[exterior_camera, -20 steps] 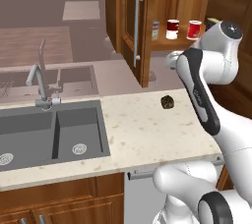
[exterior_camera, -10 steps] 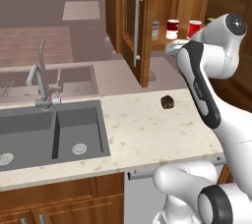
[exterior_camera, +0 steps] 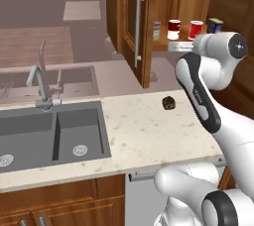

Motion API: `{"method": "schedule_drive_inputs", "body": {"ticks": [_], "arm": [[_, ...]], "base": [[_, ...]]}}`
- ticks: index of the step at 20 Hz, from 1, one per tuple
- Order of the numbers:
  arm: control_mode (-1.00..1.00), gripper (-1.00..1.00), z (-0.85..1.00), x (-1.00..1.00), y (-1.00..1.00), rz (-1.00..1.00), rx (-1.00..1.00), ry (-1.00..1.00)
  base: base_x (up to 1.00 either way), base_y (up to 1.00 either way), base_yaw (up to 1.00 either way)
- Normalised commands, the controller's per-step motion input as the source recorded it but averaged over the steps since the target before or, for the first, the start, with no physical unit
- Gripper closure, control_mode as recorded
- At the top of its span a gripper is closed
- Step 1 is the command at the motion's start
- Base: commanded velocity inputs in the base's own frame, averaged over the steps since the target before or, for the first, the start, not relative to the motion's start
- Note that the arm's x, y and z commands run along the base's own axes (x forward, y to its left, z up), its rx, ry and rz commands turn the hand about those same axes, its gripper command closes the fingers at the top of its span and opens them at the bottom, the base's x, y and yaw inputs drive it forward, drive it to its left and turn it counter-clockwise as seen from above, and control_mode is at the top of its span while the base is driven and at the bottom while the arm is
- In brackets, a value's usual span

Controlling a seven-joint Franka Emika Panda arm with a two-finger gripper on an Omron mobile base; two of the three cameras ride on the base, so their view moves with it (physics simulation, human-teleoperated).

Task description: Stack two cans on top of the other two cans in the cabinet.

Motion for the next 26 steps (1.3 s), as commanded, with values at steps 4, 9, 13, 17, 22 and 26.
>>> {"method": "schedule_drive_inputs", "body": {"ticks": [4, 9, 13, 17, 22, 26], "arm": [[-1.0, -1.0, 0.33, 0.34, -0.08, -0.04, 0.0, 0.0], [-1.0, -1.0, 0.3, 0.33, -0.18, -0.05, -0.01, 0.07], [-1.0, -1.0, 0.2, 0.41, -0.15, -0.05, -0.02, 0.09], [-1.0, -1.0, 0.1, 0.46, -0.13, -0.05, -0.04, 0.17], [-1.0, -1.0, 0.0, 0.44, -0.05, 0.0, 0.0, 0.14], [-1.0, -1.0, -0.04, 0.24, 0.0, 0.0, 0.0, 0.05]], "base": [[0.0, 0.0, 0.0], [0.0, 0.0, 0.0], [0.0, 0.0, 0.0], [0.0, 0.0, 0.0], [0.0, 0.0, 0.0], [0.0, 0.0, 0.0]]}}
